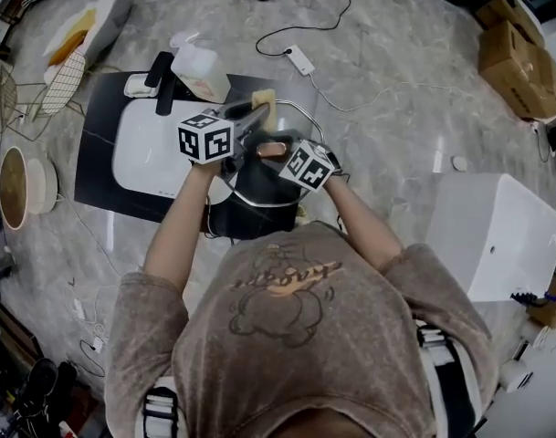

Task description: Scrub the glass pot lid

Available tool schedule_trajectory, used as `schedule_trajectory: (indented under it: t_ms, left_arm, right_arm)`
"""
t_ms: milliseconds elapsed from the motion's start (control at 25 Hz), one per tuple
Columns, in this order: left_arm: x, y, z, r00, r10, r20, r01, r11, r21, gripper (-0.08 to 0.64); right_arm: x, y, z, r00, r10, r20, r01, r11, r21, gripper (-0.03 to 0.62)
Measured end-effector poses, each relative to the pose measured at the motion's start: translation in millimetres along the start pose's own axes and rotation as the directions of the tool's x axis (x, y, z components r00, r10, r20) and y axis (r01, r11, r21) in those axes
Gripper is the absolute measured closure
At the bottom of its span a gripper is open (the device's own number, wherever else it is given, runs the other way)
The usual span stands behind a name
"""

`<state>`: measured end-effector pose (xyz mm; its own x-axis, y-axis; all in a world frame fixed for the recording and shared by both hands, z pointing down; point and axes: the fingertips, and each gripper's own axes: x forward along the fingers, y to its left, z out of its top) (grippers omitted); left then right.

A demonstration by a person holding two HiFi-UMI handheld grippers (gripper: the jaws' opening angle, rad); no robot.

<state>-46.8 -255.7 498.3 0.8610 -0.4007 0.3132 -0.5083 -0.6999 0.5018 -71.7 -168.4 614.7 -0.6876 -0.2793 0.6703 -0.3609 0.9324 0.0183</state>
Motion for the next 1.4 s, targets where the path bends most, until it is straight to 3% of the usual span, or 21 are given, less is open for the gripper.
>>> schedule_trajectory:
  t_ms: [280, 600, 800, 920, 1080, 1200, 1400]
  left_arm:
    - [51.7, 16.7, -36.3, 0.982, -0.112, -0.151, 0.106, 0.993, -0.046, 0.494]
    - [82.9, 28.1, -66.8, 0.955, -0.167, -0.244, 0.133, 0.98, -0.15, 0.494]
    - [92.6, 24.8, -66.5, 0.943, -0.208, -0.26, 0.157, 0.966, -0.206, 0.494]
    - [95.6, 24.9, -70.8, 0.93, -0.177, -0.323, 0.13, 0.978, -0.162, 0.494]
    - [94.7, 33.7, -85.5, 0.897, -0.061, -0.438, 0.063, 0.998, -0.01, 0.494]
    - [91.6, 38.3, -95.2, 0.869, -0.001, -0.494, 0.048, 0.995, 0.082, 0.494]
    - [87.7, 41.3, -99.8, 0.847, 0.069, -0.527, 0.05, 0.977, 0.207, 0.494]
  right_arm:
    - [0.3, -2.7, 1.3, 1.0, -0.004, 0.012, 0.004, 1.0, -0.01, 0.37]
    - [-0.9, -2.8, -0.8, 1.0, 0.008, 0.02, -0.008, 1.0, -0.001, 0.37]
    - [-2.0, -4.4, 1.2, 1.0, 0.017, 0.018, -0.017, 1.0, 0.0, 0.37]
    - [-2.2, -5.8, 2.2, 1.0, 0.022, 0.014, -0.022, 1.0, 0.004, 0.371]
    - [-3.0, -5.3, 1.1, 1.0, 0.025, 0.013, -0.025, 1.0, 0.005, 0.371]
    - [-3.2, -5.2, 1.0, 1.0, 0.025, 0.014, -0.025, 1.0, 0.005, 0.371]
    - [-2.2, -5.5, 1.1, 1.0, 0.024, 0.013, -0.024, 1.0, 0.005, 0.371]
